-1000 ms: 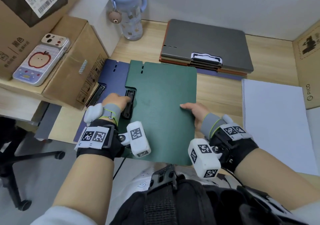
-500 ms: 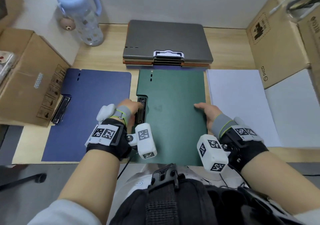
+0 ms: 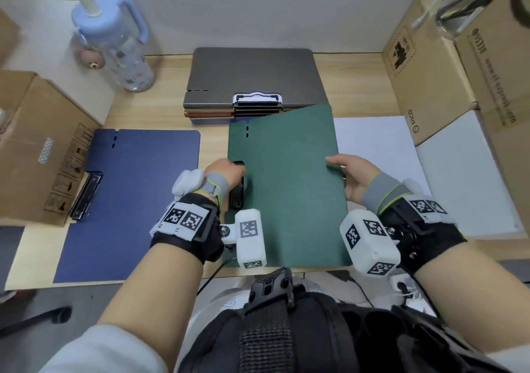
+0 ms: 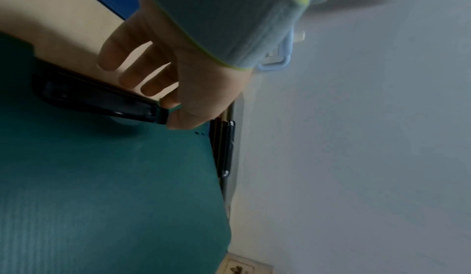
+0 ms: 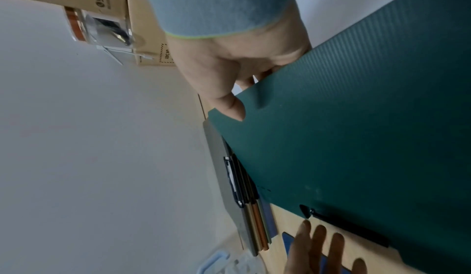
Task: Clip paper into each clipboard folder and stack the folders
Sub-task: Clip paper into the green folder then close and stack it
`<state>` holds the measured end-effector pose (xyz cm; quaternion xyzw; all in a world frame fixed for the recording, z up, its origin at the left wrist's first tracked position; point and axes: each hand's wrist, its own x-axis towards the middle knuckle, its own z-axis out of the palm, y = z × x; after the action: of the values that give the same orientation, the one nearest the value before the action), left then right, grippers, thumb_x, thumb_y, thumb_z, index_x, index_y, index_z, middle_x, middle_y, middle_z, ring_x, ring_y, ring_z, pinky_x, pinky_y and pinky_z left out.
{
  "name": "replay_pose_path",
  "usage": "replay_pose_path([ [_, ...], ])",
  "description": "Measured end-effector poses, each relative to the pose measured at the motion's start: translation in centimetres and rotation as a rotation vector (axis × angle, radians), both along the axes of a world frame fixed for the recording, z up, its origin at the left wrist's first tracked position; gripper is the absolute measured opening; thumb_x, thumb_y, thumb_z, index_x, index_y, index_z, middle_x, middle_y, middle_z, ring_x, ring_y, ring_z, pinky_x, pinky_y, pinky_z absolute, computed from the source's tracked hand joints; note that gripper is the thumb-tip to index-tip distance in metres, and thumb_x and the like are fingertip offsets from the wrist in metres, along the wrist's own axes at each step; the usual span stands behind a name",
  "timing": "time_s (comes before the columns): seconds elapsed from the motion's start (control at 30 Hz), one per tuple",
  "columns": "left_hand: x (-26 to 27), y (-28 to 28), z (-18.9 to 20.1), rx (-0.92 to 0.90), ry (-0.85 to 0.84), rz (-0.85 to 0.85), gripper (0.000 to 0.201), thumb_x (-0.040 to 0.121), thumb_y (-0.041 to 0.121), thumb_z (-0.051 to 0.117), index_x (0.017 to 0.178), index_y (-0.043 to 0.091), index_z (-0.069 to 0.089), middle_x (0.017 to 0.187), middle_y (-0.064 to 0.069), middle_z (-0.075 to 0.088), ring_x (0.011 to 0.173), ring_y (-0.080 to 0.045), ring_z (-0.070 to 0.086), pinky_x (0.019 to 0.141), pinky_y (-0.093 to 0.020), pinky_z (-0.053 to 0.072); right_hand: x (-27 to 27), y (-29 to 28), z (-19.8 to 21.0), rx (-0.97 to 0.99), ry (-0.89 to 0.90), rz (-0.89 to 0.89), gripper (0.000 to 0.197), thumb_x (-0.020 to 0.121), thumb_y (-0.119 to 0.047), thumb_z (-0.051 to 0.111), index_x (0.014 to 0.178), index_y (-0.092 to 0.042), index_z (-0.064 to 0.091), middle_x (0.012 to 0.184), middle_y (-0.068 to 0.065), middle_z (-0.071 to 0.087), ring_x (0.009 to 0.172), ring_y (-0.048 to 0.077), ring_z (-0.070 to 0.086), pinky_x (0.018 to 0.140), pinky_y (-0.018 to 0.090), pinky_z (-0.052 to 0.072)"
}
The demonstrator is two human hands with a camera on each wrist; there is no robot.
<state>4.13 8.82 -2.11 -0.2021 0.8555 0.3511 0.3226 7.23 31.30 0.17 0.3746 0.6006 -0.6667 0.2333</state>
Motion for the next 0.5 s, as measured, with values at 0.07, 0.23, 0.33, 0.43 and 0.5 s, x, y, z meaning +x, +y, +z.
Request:
replay_pose_path([
  [0.07, -0.5, 0.7, 1.4, 0.096, 0.059, 0.029, 0.021, 0.082, 0.029, 0.056, 0.098, 0.015, 0.057, 0.106, -0.009, 0.05, 0.094, -0.026, 0.048, 0.09, -0.039, 0.05, -0.3, -0.2, 1.0, -0.017, 0.026, 0.026, 0.017, 0.096, -0.02, 0.047, 0.082, -0.015, 0.055, 0.061, 0.0, 0.058, 0.042, 0.009, 0.057, 0.037, 0.014, 0.044],
  [0.23, -1.2, 2.6, 6.1, 0.491, 0.125, 0.141, 0.048, 0.092, 0.024, 0.057, 0.138, 0.018, 0.043, 0.142, -0.002, 0.045, 0.133, -0.02, 0.041, 0.094, -0.04, 0.049, -1.6, -1.4, 4.0, -0.136, 0.173, 0.121, 0.04, 0.093, -0.05, 0.044, 0.077, -0.017, 0.061, 0.062, -0.006, 0.062, 0.054, 0.01, 0.059, 0.05, 0.02, 0.052],
  [0.33, -1.2, 2.7, 8.8, 0.656, 0.111, 0.205, 0.052, 0.091, 0.026, 0.059, 0.14, 0.02, 0.042, 0.142, -0.002, 0.045, 0.131, -0.026, 0.041, 0.09, -0.045, 0.053, -2.4, -2.6, 5.6, -0.244, 0.293, 0.145, 0.048, 0.093, -0.052, 0.04, 0.09, -0.013, 0.068, 0.091, 0.001, 0.07, 0.081, 0.016, 0.068, 0.072, 0.032, 0.058],
  [0.43, -1.2, 2.1, 10.5, 0.67, 0.127, 0.197, 0.056, 0.09, 0.032, 0.06, 0.141, 0.02, 0.039, 0.141, -0.005, 0.047, 0.129, -0.029, 0.043, 0.084, -0.041, 0.054, -3.0, -4.1, 6.9, -0.277, 0.36, 0.18, 0.043, 0.094, -0.046, 0.042, 0.094, -0.014, 0.07, 0.096, 0.001, 0.071, 0.088, 0.016, 0.069, 0.077, 0.033, 0.059],
  [0.5, -1.2, 1.5, 11.2, 0.657, 0.15, 0.183, 0.055, 0.09, 0.031, 0.06, 0.14, 0.019, 0.038, 0.138, -0.006, 0.05, 0.126, -0.029, 0.046, 0.084, -0.04, 0.053, -3.3, -5.0, 7.3, -0.279, 0.387, 0.222, 0.039, 0.095, -0.042, 0.043, 0.103, -0.014, 0.069, 0.096, -0.001, 0.072, 0.09, 0.014, 0.069, 0.078, 0.032, 0.057],
])
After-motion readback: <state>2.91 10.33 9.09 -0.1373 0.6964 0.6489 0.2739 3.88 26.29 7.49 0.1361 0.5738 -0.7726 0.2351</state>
